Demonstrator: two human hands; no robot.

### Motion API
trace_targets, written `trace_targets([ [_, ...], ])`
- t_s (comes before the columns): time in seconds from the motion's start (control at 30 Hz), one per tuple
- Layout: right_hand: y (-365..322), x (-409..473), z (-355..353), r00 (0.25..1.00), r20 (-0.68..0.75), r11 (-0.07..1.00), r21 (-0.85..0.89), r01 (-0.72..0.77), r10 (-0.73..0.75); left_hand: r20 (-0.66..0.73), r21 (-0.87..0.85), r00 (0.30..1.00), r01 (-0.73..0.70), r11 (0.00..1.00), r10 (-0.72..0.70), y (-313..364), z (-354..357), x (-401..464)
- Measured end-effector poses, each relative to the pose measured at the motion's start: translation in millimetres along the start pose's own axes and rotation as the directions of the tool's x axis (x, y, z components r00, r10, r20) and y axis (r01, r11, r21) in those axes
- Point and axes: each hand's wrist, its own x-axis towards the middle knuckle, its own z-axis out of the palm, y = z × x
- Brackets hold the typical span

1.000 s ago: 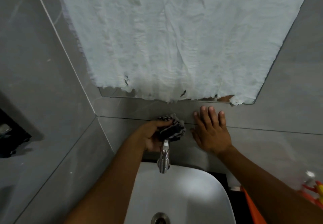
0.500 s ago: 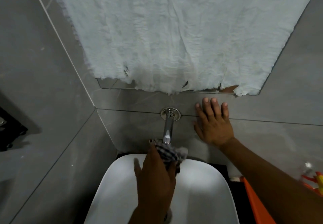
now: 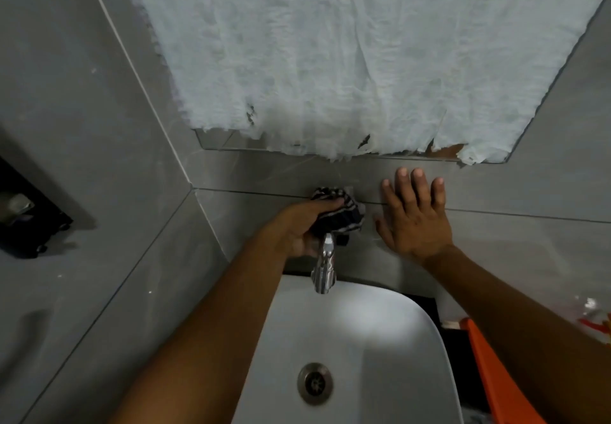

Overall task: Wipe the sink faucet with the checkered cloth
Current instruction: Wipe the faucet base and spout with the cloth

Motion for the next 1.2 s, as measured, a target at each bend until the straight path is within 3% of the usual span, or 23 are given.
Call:
trace_targets([
  [0.1, -1.6, -4.8, 2.3, 1.000, 0.006, 1.000, 0.013, -0.006, 0.006, 0.262, -0.300, 0.965, 0.052, 0.952, 0.030, -44.6, -14.6, -1.9],
  [0.17, -0.3, -5.2, 4.0, 1.000, 0.008, 1.000, 0.022, 0.003, -0.004, 0.335, -0.340, 0.939, 0.047, 0.939, 0.075, -65.4, -22.2, -11.2],
  [0.23, 1.1, -4.7, 4.8, 1.000, 0.018, 1.000, 0.025, 0.016, -0.017, 0.315, -0.310, 0.943, -0.004, 0.951, 0.107, -81.7, -32.3, -19.1],
  [0.37, -1.7, -5.8, 5.7, 0.999, 0.050, 0.999, 0.039, -0.002, 0.000, 0.206, -0.237, 0.947, -0.196, 0.951, 0.247, -109.6, -32.0, -36.2],
  [0.47, -7.4, -6.5, 3.2, 0.996, 0.078, 0.997, 0.060, -0.038, 0.033, 0.029, -0.125, 0.938, -0.339, 0.933, 0.345, -120.3, -18.3, -44.1],
  [0.6, -13.5, -2.2, -12.7, 0.987, 0.142, 0.990, 0.106, -0.096, 0.081, -0.180, 0.153, 0.855, -0.464, 0.872, 0.487, -130.1, -11.7, -48.7],
  [0.7, -47.8, -3.9, -40.5, 0.923, 0.323, 0.936, 0.208, -0.285, 0.209, -0.245, 0.236, 0.807, -0.488, 0.840, 0.537, -136.5, -5.4, -54.1],
  [0.73, -64.7, -11.8, -50.8, 0.865, 0.451, 0.878, 0.294, -0.378, 0.221, -0.268, 0.274, 0.786, -0.493, 0.826, 0.557, -139.4, -2.3, -55.2],
  [0.77, -81.8, -22.2, -62.0, 0.770, 0.601, 0.742, 0.413, -0.528, 0.213, -0.289, 0.319, 0.765, -0.490, 0.811, 0.576, -143.2, 1.2, -56.2],
  [0.8, -98.7, -32.3, -75.8, 0.642, 0.740, 0.505, 0.482, -0.716, 0.203, -0.313, 0.364, 0.747, -0.475, 0.801, 0.586, -147.0, 4.3, -57.2],
  [0.83, -113.3, -40.8, -90.1, 0.482, 0.857, 0.178, 0.453, -0.874, 0.184, -0.343, 0.400, 0.729, -0.457, 0.795, 0.592, -150.5, 6.9, -59.0],
  [0.87, -123.2, -46.2, -103.5, 0.315, 0.939, -0.131, 0.333, -0.934, 0.136, -0.361, 0.424, 0.713, -0.448, 0.787, 0.601, -155.1, 8.1, -59.6],
  [0.9, -129.0, -55.2, -111.0, 0.212, 0.977, -0.364, 0.211, -0.907, 0.039, -0.369, 0.442, 0.710, -0.434, 0.785, 0.600, -161.3, 7.4, -59.1],
  [0.93, -131.5, -64.6, -114.8, 0.214, 0.976, -0.443, 0.174, -0.880, -0.040, -0.371, 0.456, 0.721, -0.407, 0.791, 0.585, -167.3, 6.0, -59.5],
  [1.0, -132.8, -73.2, -120.7, 0.278, 0.956, -0.439, 0.209, -0.874, -0.097, -0.386, 0.409, 0.764, -0.361, 0.838, 0.518, -176.1, 4.6, -60.8],
  [1.13, -126.0, -83.6, -126.0, 0.312, 0.948, -0.233, 0.290, -0.928, -0.062, -0.324, 0.207, 0.862, -0.338, 0.918, 0.390, -189.6, 12.9, -66.3],
  [1.2, -114.4, -85.6, -131.9, 0.305, 0.952, -0.233, 0.291, -0.928, -0.023, -0.339, -0.211, 0.913, -0.309, 0.927, 0.227, -188.6, 15.0, -67.2],
])
